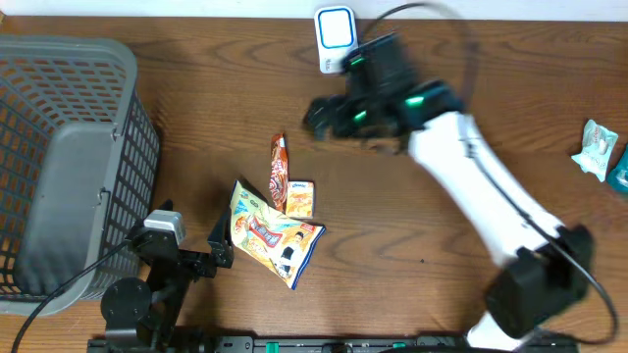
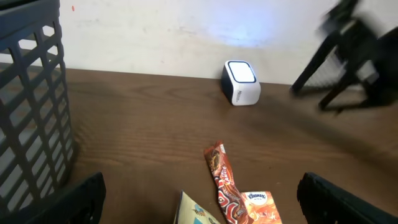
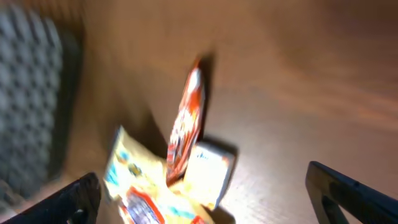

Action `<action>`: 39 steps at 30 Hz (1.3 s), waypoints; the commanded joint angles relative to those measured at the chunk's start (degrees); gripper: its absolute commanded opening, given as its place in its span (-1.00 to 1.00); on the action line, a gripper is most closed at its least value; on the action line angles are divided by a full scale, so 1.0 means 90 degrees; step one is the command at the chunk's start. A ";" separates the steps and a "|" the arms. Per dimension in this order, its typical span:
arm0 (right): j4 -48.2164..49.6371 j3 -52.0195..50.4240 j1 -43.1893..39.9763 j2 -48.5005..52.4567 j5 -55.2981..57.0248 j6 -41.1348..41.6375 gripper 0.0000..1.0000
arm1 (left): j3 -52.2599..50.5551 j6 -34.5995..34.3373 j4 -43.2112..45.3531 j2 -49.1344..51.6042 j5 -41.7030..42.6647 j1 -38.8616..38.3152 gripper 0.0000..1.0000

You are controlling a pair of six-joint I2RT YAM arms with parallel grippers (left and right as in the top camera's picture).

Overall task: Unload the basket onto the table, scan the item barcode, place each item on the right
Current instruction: 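Reach the right gripper back to the snacks near table center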

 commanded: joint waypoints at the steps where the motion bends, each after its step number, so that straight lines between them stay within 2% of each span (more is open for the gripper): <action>1: -0.0121 -0.0005 0.0554 0.0607 0.0000 -0.0709 0.87 | -0.0029 0.0087 0.0007 -0.0012 0.0100 -0.0017 0.95; 6: -0.0335 -0.0005 0.0823 0.0996 0.0010 -0.0707 0.24 | -0.0029 0.0087 0.0007 -0.0012 0.0100 -0.0017 0.96; 9: -0.0704 -0.0010 0.0884 0.1013 0.0087 -0.0707 0.12 | -0.0029 0.0087 0.0007 -0.0012 0.0100 -0.0017 0.96; 16: -0.0998 -0.0063 0.1044 0.1013 0.0522 -0.0709 0.12 | -0.0029 0.0087 0.0007 -0.0012 0.0100 -0.0017 0.96; 20: -0.0996 -0.0126 0.1073 0.1015 0.0753 -0.0707 -0.04 | -0.0029 0.0087 0.0007 -0.0012 0.0100 -0.0017 0.96; 26: -0.0886 -0.0449 0.1076 0.1015 0.0775 -0.0386 -0.08 | -0.0029 0.0087 0.0007 -0.0012 0.0100 -0.0017 0.96; 28: -0.0741 -0.0653 0.1078 0.1015 0.0772 -0.0209 -0.09 | -0.0029 0.0087 0.0007 -0.0012 0.0100 -0.0017 0.96; 31: -0.0175 -0.1183 0.1083 0.1015 0.0707 0.0070 0.05 | -0.0029 0.0087 0.0007 -0.0012 0.0100 -0.0017 0.96; 39: 0.1107 -0.1841 0.1083 0.1015 0.0226 0.0085 0.04 | -0.0029 0.0087 0.0007 -0.0012 0.0100 -0.0017 0.96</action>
